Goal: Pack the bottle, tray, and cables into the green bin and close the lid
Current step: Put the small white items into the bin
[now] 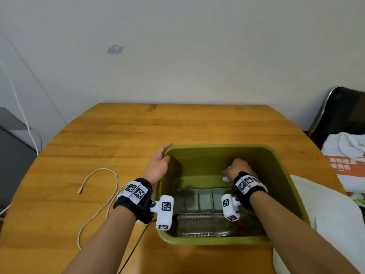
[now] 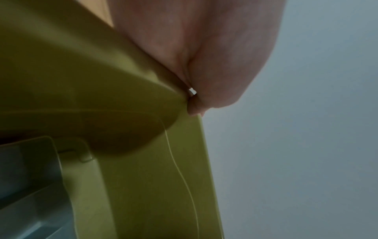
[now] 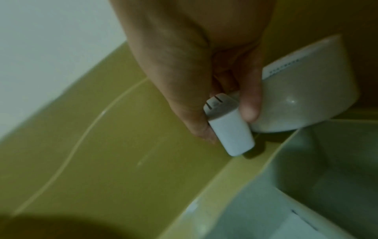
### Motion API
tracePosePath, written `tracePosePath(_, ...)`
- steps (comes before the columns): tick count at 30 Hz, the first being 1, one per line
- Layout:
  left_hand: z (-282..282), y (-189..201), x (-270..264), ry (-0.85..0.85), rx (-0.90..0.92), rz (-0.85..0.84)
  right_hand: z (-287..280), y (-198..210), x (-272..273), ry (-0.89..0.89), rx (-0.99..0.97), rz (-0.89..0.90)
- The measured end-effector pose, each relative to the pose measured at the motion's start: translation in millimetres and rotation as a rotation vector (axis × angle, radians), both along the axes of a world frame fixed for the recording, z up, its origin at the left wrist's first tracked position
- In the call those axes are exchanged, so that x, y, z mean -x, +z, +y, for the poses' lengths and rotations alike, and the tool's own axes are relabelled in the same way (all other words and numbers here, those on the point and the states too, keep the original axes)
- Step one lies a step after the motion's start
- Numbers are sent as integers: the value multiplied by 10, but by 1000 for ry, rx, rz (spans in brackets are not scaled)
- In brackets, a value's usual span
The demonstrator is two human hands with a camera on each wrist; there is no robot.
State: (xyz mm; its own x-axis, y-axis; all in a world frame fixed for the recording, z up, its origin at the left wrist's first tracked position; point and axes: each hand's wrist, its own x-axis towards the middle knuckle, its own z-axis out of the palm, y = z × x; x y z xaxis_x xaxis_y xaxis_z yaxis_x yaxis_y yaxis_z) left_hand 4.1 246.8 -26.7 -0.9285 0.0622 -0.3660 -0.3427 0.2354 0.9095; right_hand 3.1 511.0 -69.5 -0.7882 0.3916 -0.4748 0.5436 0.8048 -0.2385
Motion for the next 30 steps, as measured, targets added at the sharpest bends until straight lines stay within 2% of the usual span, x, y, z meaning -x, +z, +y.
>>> tracePosePath(4,7,-1,-10,6,-2,7,-137,-125,-97,253,-234,-45)
tracePosePath(8,-4,-20,-10,0,-8,20,-133,-266,-161,382,-316,-148)
tracePosePath(15,-40,-61,4,-14,-16,19,-81,-268,-201,269,-190,-156)
tracePosePath(19,-53,-66,20,-33,-11,26,-95,-194,-179,299,-178,-239)
tracePosePath(26,-105,-56,47,-73,-46,-2,-400,272,35,447,-306,-293)
tracePosePath(30,-166,18,51,-110,-81,-39,-721,783,148,491,-137,-235)
